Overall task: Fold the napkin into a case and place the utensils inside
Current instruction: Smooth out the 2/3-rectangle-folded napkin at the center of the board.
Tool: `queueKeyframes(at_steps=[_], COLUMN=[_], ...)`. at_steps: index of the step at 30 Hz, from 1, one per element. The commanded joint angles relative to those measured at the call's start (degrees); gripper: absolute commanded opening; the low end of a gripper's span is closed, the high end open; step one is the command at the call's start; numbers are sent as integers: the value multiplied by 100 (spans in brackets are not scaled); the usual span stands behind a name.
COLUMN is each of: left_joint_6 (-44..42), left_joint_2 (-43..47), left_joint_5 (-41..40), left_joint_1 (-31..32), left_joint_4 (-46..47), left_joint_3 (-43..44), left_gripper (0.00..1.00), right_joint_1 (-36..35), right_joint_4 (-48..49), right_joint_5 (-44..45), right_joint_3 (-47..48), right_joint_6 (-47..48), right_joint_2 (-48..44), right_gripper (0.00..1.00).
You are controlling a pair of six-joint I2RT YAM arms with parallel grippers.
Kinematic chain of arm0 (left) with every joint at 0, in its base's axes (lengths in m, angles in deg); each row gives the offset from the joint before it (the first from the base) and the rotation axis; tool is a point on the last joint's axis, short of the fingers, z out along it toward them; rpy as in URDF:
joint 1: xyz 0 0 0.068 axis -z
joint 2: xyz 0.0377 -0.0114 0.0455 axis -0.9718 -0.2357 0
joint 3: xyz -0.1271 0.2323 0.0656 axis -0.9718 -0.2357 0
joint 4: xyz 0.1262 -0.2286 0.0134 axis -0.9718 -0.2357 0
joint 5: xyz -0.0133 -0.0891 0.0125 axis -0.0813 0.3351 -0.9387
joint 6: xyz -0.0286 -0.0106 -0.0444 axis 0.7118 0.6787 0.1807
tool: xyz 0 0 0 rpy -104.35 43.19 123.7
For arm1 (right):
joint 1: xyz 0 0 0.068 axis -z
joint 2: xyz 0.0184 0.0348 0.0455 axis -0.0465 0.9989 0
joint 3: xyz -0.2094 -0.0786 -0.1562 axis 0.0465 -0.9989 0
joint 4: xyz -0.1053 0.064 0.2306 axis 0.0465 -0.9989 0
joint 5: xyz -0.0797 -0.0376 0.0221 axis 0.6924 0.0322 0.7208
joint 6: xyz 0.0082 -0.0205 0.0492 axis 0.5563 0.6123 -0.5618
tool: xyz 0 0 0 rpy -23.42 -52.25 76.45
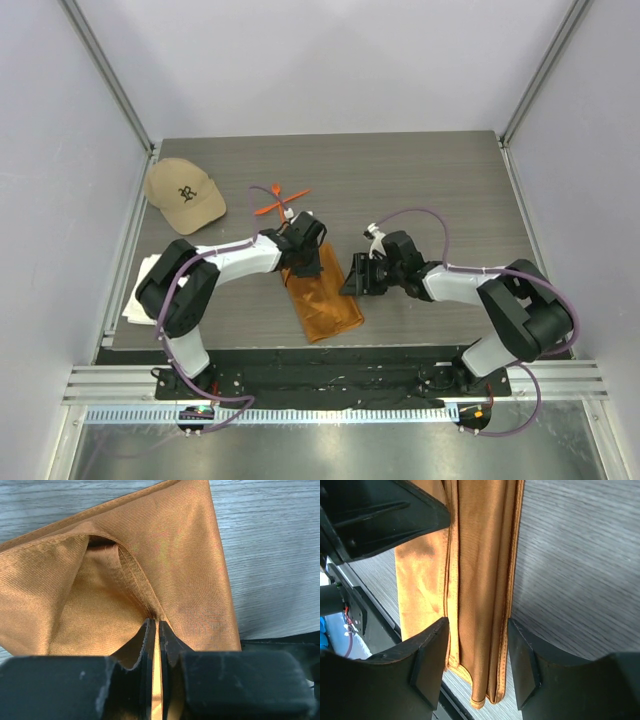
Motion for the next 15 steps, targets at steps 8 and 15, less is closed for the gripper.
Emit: queueKeyframes(at_steps=[8,15], left_joint_6=[-112,-138], left_joint_2=[452,1147], left_joint_5=[-124,218], left_joint_1=[17,86], left_joint_4=[15,287], left_joint_3=[-235,-200], left_gripper=[10,34], right_joint_1=[-58,126], right_joint_4=[-1470,-2253], right_joint_5=[1168,1802], right_joint_3=[1653,2383], right_joint_6=[639,342], right_joint_2=[1150,1135], right_gripper=[61,61])
